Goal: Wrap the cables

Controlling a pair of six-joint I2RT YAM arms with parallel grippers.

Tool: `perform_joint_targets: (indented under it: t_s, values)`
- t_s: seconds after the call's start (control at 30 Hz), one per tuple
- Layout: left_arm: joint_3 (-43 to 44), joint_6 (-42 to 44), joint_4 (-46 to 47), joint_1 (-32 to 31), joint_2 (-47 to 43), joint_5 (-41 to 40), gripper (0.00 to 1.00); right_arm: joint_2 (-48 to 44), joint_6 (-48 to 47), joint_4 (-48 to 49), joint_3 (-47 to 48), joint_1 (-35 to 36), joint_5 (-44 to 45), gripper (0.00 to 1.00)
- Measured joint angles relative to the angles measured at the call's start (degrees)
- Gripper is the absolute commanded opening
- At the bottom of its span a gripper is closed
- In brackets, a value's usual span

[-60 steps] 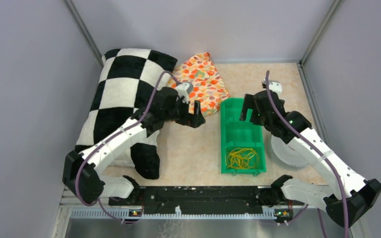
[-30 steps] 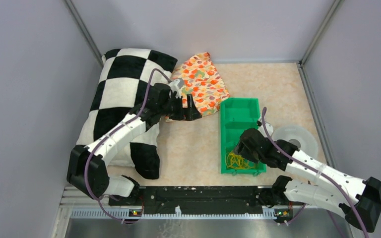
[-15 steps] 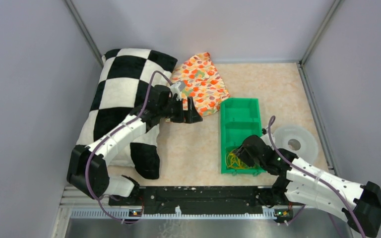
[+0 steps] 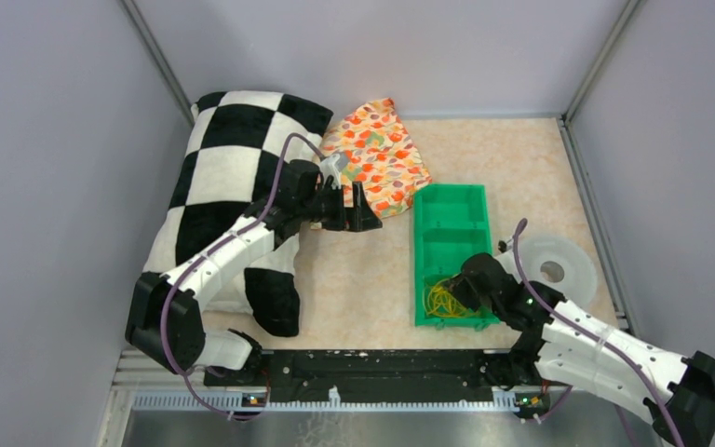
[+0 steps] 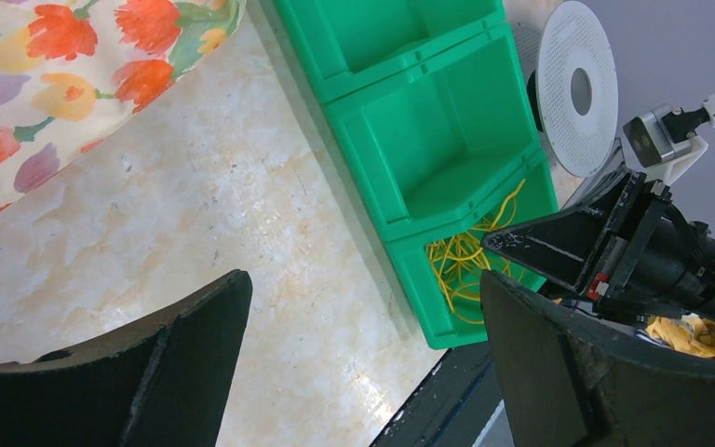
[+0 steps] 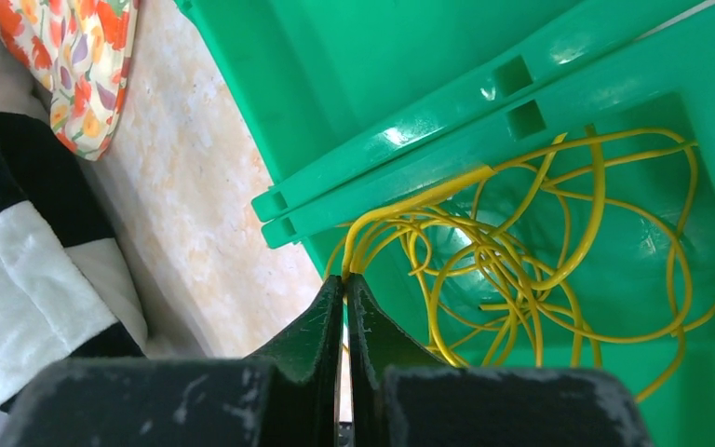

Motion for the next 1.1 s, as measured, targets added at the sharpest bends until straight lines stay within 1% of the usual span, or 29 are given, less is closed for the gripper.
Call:
perform_joint_targets:
  t_s: [0.1, 0.23, 0.33, 0.4, 0.53, 0.6, 0.67, 0.87, 0.97, 1.1]
  values:
    - [0.0, 0.0, 0.2, 0.0, 0.0, 0.0, 0.98, -1.4, 0.0, -1.3, 0.0, 0.0, 0.2, 0.0]
    - [0.0, 0.0, 0.2, 0.0, 0.0, 0.0, 0.98, -4.1, -2.8, -8.1, 3.5, 0.0, 2.5, 0.0]
    - [0.0, 0.1, 0.2, 0.0, 0.0, 0.0, 0.98, -4.1, -8.3, -12.6, 11.6, 0.0, 4.7, 0.0]
    - [0.0, 0.3, 0.2, 0.0, 0.4, 0.0, 0.98, -2.4, -13.1, -14.1, 19.4, 0.0, 5.6, 0.0]
    - [0.2, 0.4, 0.1, 0.0, 2.0, 0.0, 0.98, 1.7, -22.6, -13.7, 33.6, 0.0, 4.1, 0.0]
    - [0.3, 0.5, -0.1, 0.0, 2.4, 0.0, 0.98, 3.0, -25.7, -13.6, 37.5, 0.0, 2.9, 0.0]
    - [0.8, 0.7, -0.3, 0.0, 2.4, -0.2, 0.98, 3.8, -28.2, -14.1, 39.6, 0.0, 2.1, 0.0]
    - [1.9, 2.9, -0.1, -0.3, 2.3, 0.7, 0.98, 2.8, -31.3, -18.5, 39.9, 0.0, 3.3, 0.0]
    - [2.0, 5.3, 0.8, -3.5, 1.6, 1.4, 0.98, 0.9, -31.6, -20.0, 39.9, 0.0, 5.7, 0.0]
    - [2.0, 7.6, 4.8, -13.2, 0.9, 2.8, 0.96, 0.0, -31.8, -21.3, 41.9, 0.0, 8.8, 0.0]
